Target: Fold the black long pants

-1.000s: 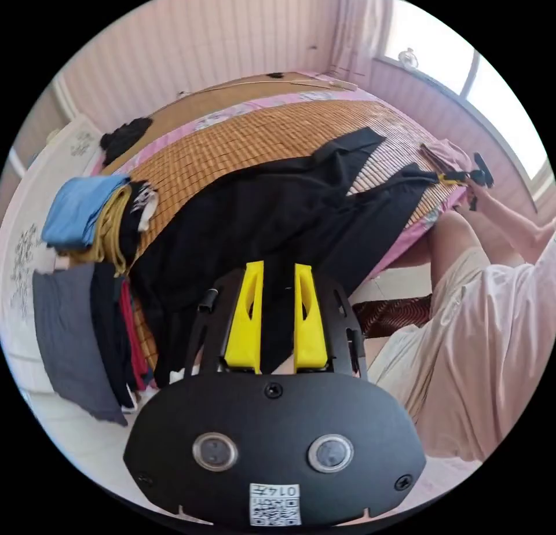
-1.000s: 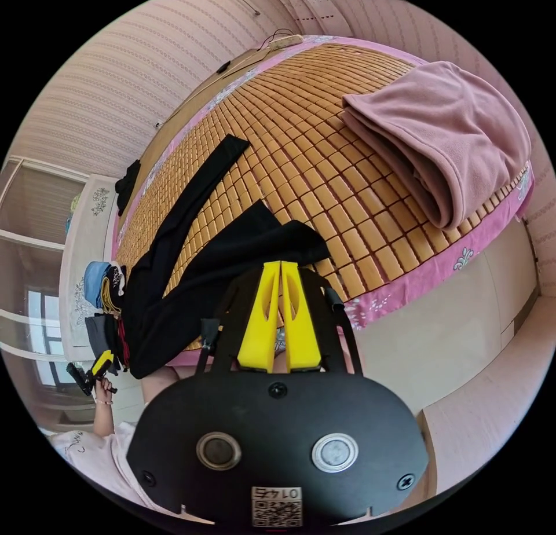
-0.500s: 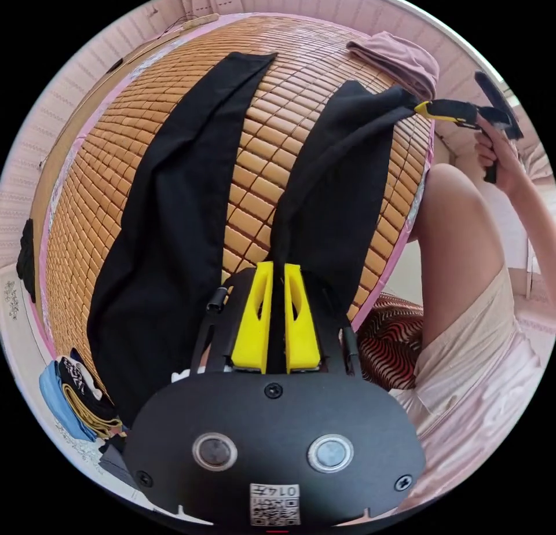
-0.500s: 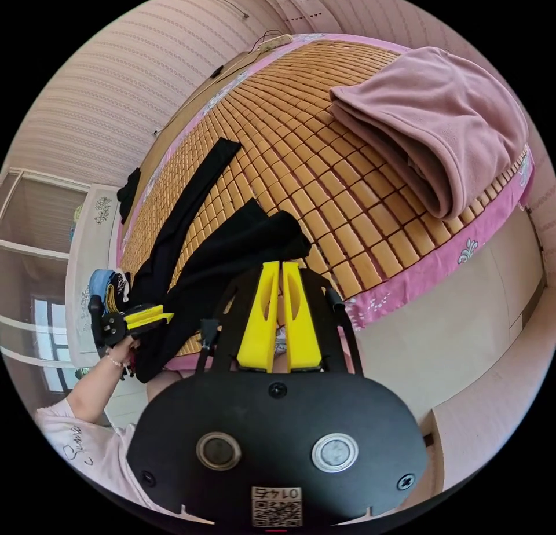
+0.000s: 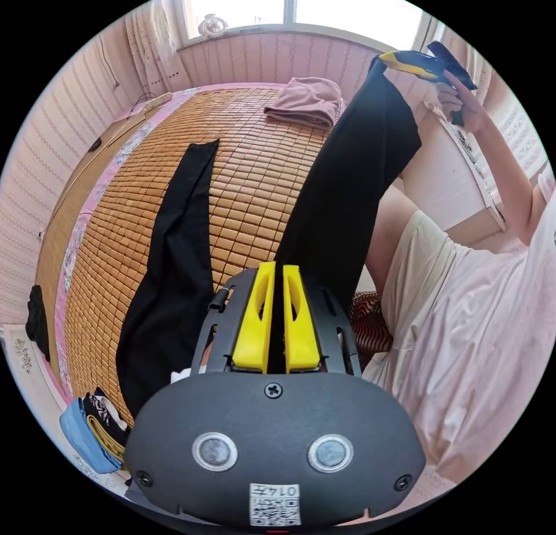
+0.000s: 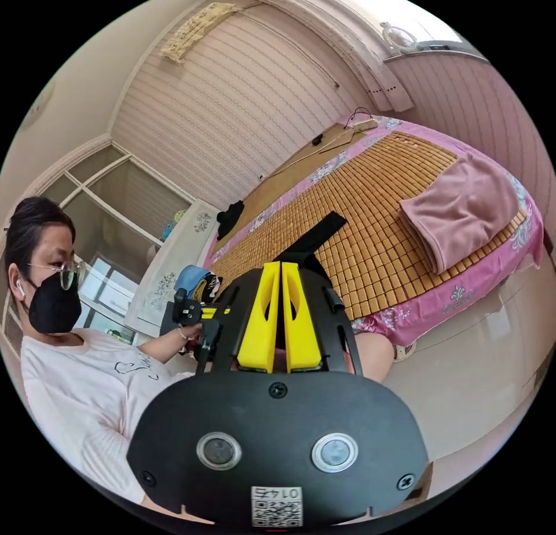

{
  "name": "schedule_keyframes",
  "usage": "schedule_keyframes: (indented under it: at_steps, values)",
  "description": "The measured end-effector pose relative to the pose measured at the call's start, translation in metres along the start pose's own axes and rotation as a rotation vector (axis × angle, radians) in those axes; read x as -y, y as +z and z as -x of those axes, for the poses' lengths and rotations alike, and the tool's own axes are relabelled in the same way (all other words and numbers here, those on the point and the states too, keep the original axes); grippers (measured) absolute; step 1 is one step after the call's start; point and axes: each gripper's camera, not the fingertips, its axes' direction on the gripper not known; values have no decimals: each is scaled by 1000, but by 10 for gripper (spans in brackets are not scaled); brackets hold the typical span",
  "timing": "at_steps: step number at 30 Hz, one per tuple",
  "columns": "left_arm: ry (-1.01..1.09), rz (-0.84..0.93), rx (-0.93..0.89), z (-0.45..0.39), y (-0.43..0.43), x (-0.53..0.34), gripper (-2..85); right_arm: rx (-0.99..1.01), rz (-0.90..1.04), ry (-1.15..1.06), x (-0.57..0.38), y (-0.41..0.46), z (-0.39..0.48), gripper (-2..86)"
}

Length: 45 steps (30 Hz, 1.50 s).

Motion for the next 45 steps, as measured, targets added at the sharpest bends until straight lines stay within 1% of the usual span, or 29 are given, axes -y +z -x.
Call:
schedule_keyframes:
  at_steps: [1,2,4,7,10,14,18,19,20,22,23,24,25,26,28,29,31,32,34,35,37,39,41,43,45]
  values:
    - [-15,2,14,5,4,0,46,-96,22,-7,10,17,7,0]
    - [-36,9,16,9,8,0,52,-136,43,-16,15,28,8,0]
    - [-132,64,-30,29,31,-3,85,-314,135,16,34,86,-4,4]
    - [-231,108,-117,48,46,-16,110,-405,250,92,41,160,-28,13]
    - [-286,90,-67,55,32,-45,110,-428,307,117,29,202,-28,26]
    - [-392,76,-17,66,11,-101,104,-387,330,119,6,229,-19,46]
    - [-662,66,5,84,-12,-198,101,-354,352,164,-14,256,-10,55]
    - [-756,53,7,88,-20,-230,100,-346,361,135,-15,266,1,50]
    - [-803,43,7,89,-25,-247,99,-346,369,112,-16,272,8,48]
    - [-966,-23,0,89,-43,-315,91,-369,443,-23,-12,310,46,40]
    - [-1001,-45,-9,88,-47,-332,89,-384,469,-61,-10,322,58,40]
    - [-1075,-90,-15,85,-56,-366,88,-416,523,-147,-6,348,84,40]
    - [-1154,-132,1,79,-65,-398,88,-423,555,-249,-3,376,114,42]
    - [-1195,-147,18,76,-70,-414,87,-413,565,-302,-1,390,131,45]
    - [-1343,-196,99,61,-88,-472,87,-310,593,-507,3,448,204,58]
    - [-1373,-207,120,57,-92,-485,86,-283,602,-556,3,463,224,62]
    - [-1495,-239,200,42,-102,-535,85,-194,655,-761,-4,526,307,76]
    - [-1527,-251,210,38,-104,-547,84,-177,675,-818,-8,543,328,81]
    - [-1639,-369,176,26,-105,-593,90,-118,759,-1035,-31,606,409,105]
    - [-1665,-408,159,23,-104,-603,94,-101,783,-1085,-37,621,428,110]
    - [-1772,-535,114,14,-95,-639,127,-73,842,-1255,-62,676,497,124]
    - [-1844,-579,125,7,-86,-659,140,-85,856,-1335,-77,715,541,129]
    - [-1880,-667,77,2,-76,-676,165,-96,874,-1367,-91,753,576,132]
    - [-1918,-806,-35,0,-61,-696,193,-120,915,-1333,-107,801,611,133]
    - [-1927,-878,-108,3,-52,-707,199,-145,942,-1325,-123,832,630,130]
